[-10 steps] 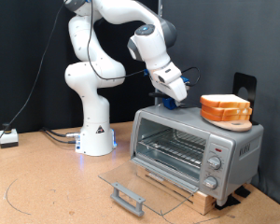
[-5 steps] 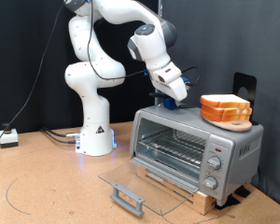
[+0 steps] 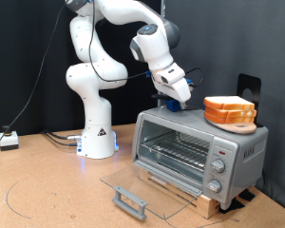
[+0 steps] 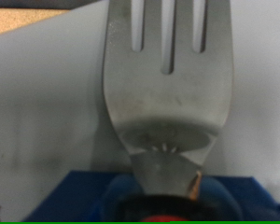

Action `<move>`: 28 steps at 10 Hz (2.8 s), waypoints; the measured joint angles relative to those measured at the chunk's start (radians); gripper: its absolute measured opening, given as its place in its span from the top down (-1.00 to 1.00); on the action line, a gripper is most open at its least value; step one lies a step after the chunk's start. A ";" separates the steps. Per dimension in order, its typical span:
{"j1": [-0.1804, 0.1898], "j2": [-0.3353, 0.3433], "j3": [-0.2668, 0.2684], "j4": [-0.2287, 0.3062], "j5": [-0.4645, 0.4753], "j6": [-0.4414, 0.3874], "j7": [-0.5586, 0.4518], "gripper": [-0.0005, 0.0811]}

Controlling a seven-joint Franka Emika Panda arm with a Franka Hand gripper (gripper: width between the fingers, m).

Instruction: Make a piece of toast with the oven

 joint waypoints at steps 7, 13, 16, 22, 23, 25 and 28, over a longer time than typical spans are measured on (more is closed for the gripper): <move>-0.008 0.000 0.000 0.000 -0.033 -0.003 0.002 -0.99; -0.009 0.000 -0.001 0.002 -0.032 -0.009 0.003 0.02; -0.008 -0.013 -0.015 0.006 -0.013 -0.018 -0.002 0.02; -0.013 -0.130 -0.204 0.065 -0.009 -0.238 -0.013 0.02; -0.020 -0.131 -0.204 0.066 -0.009 -0.219 -0.016 0.02; -0.075 -0.138 -0.242 0.065 -0.036 -0.211 -0.012 0.02; -0.183 -0.155 -0.279 0.062 -0.078 -0.181 -0.003 0.02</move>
